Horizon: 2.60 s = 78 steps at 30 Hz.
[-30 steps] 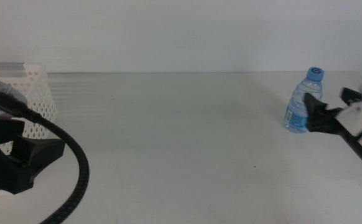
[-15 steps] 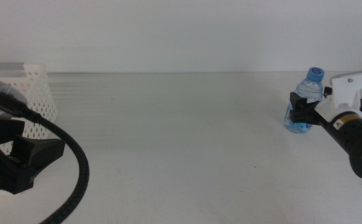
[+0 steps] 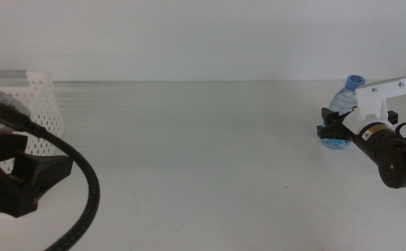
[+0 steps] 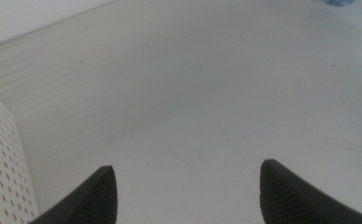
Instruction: Use arms to grab the bottles and put them into the dustbin to the left of the table.
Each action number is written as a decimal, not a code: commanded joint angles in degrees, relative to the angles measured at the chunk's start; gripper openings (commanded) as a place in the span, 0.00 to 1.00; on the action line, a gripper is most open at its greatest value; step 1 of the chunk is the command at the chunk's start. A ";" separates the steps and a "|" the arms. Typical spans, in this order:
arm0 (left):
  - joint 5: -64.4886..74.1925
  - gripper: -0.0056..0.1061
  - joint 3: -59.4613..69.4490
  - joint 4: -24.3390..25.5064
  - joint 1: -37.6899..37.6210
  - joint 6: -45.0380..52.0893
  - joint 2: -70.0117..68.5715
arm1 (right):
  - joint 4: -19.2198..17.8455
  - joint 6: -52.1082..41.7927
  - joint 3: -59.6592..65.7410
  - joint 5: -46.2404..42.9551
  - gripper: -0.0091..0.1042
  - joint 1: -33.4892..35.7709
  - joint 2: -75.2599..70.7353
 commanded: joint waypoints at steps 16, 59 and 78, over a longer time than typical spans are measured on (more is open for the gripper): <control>-3.17 0.68 -1.48 -1.40 -0.27 -0.16 -0.26 | -12.94 9.99 -14.20 16.88 0.08 14.74 -17.20; -3.17 0.68 -1.48 -1.40 -0.27 -0.16 -0.26 | -31.88 30.37 -26.58 10.17 0.80 26.81 3.16; -3.17 0.68 -1.48 -1.40 -0.27 -0.16 -0.26 | -39.51 39.16 -14.19 14.53 0.73 26.85 -19.45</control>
